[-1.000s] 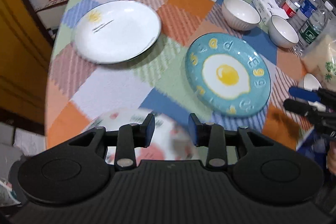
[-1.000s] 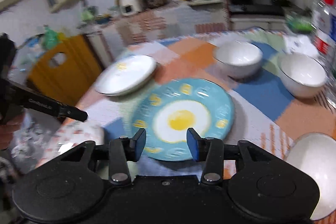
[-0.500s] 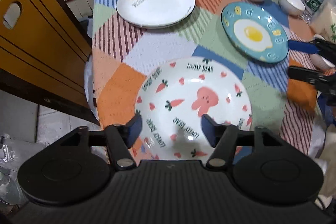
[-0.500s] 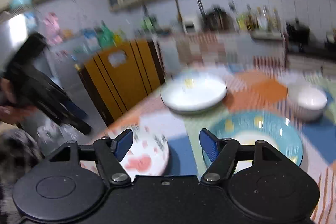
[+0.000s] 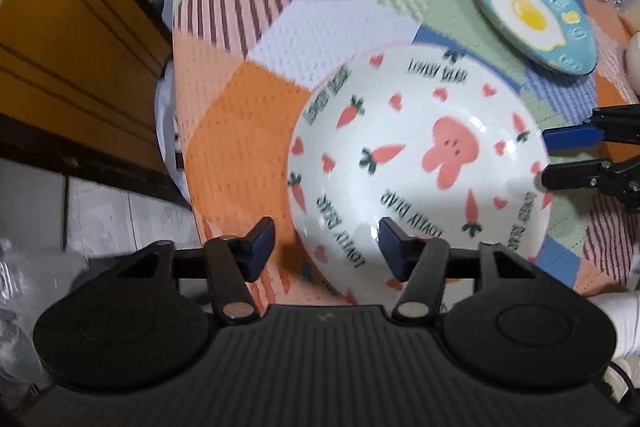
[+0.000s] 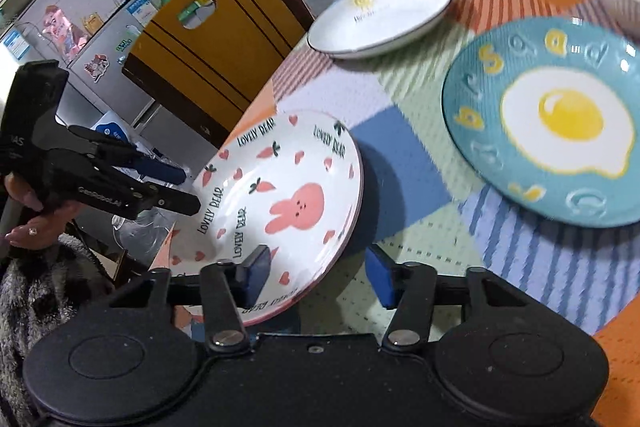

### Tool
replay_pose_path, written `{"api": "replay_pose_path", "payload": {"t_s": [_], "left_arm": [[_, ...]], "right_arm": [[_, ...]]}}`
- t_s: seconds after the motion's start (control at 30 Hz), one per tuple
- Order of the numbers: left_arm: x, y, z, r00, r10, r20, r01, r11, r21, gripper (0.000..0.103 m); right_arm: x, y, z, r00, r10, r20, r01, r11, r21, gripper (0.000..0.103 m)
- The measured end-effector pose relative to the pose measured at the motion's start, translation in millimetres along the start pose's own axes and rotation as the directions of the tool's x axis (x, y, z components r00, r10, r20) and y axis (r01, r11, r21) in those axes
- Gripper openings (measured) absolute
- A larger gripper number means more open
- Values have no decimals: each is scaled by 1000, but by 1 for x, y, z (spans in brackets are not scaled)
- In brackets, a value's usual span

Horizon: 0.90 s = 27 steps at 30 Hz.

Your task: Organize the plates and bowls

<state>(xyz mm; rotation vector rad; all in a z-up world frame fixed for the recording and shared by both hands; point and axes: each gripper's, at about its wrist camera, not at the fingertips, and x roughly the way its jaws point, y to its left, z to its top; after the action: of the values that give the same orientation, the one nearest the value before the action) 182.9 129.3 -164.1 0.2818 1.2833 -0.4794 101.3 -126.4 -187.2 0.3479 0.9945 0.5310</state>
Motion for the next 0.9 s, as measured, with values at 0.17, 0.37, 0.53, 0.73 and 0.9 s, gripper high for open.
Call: {"api": "replay_pose_path", "payload": {"t_s": [0.17, 0.37, 0.53, 0.73, 0.9], "left_arm": [[11, 5, -9, 999, -17, -27, 16, 1000, -22, 30], [10, 4, -15, 1000, -30, -4, 29, 999, -39, 25], [11, 6, -16, 999, -39, 12, 40, 997, -69, 25], [12, 7, -17, 999, -47, 8, 48, 995, -89, 25], [3, 4, -18, 999, -19, 40, 23, 996, -82, 25]], "right_arm": [[11, -10, -1, 1000, 12, -17, -10, 996, 87, 43], [20, -5, 0, 999, 11, -30, -8, 995, 97, 27], [29, -2, -1, 999, -25, -41, 29, 993, 117, 19], [29, -7, 1, 999, -9, -35, 12, 995, 101, 18], [28, -1, 2, 998, 1, -62, 2, 999, 48, 20]]}}
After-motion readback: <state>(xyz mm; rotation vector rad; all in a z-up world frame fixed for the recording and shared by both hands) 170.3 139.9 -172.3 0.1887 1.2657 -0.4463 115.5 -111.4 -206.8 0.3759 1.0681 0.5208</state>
